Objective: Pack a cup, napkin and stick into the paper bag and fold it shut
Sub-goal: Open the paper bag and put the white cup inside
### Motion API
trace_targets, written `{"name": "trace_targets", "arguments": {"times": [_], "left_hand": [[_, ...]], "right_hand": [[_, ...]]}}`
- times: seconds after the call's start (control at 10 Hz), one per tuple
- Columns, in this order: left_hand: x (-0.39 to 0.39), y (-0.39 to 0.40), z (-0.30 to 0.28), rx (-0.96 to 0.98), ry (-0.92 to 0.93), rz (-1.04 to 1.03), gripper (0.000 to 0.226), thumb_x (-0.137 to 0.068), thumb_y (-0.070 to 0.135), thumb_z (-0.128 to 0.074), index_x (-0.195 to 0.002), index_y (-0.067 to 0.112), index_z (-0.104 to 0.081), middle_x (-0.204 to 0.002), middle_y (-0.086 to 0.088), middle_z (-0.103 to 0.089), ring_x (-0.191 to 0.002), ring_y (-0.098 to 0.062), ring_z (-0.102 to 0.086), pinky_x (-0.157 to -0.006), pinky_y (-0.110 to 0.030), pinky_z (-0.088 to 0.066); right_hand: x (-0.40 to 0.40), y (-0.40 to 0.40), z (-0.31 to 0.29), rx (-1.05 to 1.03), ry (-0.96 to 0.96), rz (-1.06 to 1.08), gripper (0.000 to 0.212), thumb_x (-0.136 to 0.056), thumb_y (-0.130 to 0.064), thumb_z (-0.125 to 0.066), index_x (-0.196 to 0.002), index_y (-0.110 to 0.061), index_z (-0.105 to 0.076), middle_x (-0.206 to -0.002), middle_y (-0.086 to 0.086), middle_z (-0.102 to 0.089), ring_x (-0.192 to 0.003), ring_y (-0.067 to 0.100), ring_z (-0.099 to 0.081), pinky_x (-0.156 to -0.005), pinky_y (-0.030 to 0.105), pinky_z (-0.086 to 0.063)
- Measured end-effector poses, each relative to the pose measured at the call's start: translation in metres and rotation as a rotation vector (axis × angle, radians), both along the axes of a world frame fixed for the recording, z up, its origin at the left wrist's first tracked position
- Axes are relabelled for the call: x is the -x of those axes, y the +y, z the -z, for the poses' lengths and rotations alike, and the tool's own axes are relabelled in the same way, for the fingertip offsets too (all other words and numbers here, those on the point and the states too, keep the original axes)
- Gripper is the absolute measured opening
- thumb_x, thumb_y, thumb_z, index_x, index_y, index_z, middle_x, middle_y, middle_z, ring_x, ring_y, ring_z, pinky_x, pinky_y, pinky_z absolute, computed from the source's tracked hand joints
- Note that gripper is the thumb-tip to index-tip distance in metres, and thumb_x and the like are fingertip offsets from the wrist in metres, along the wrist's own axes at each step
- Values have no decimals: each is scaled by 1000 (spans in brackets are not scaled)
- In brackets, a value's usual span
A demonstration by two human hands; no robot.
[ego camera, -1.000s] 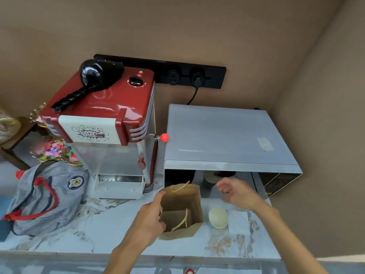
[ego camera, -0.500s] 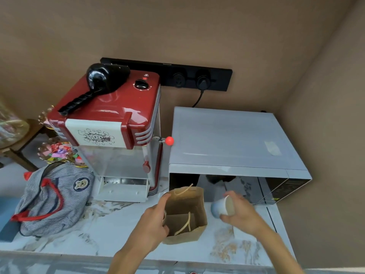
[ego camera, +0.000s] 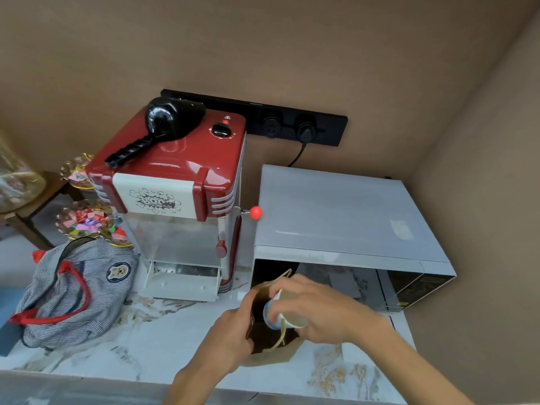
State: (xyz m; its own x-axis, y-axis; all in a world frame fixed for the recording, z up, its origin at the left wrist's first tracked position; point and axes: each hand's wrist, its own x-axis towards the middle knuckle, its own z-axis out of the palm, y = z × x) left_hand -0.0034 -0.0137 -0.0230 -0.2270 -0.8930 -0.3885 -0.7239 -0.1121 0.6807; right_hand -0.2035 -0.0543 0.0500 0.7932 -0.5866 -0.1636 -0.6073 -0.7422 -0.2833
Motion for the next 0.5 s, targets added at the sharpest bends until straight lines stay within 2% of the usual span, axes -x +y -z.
{"name": "trace_targets", "arguments": {"times": [0.1, 0.2, 0.3, 0.4, 0.5], "left_hand": [[1, 1, 3, 20, 24, -12, 92, -76, 2, -49, -140, 54, -8, -71, 7, -50, -66, -13, -55, -48, -18, -40], [6, 4, 6, 37, -14, 1, 93, -79, 2, -46, -146, 48, -1, -72, 12, -44, -66, -6, -49, -48, -18, -35], [15, 5, 11, 39, -17, -8, 93, -82, 3, -48, -147, 47, 3, -78, 10, -42, -67, -7, -46, -51, -17, -34], [22, 6, 17, 46, 34, -52, 83, -89, 9, -47, -145, 50, -2, -86, 8, -50, -68, -6, -49, -53, -15, -36], [25, 7, 30, 159, 99, -2, 58, -95, 22, -50, -146, 39, -28, -86, -5, -70, -61, -8, -53, -51, -11, -40]], "right_hand": [[-19, -6, 29, -15, 177, 7, 48, -79, -6, -65, -116, -35, -52, -128, -2, -45, -117, 26, -41, -75, 34, -46], [-40, -7, 56, -141, 362, 96, 46, -85, -25, -67, -128, -25, -51, -127, 11, -51, -115, 34, -53, -86, 46, -54], [-58, -1, 70, -150, 551, 163, 56, -93, -33, -56, -143, -18, -37, -142, 18, -42, -120, 39, -55, -96, 47, -51], [-69, 20, 87, 253, 989, -404, 47, -104, -29, -36, -147, -12, -34, -146, 13, -44, -137, 27, -40, -112, 41, -32], [-90, 27, 89, 565, 1458, -675, 37, -104, -18, -40, -140, -12, -46, -125, 5, -59, -133, 19, -45, -114, 43, -24]]}}
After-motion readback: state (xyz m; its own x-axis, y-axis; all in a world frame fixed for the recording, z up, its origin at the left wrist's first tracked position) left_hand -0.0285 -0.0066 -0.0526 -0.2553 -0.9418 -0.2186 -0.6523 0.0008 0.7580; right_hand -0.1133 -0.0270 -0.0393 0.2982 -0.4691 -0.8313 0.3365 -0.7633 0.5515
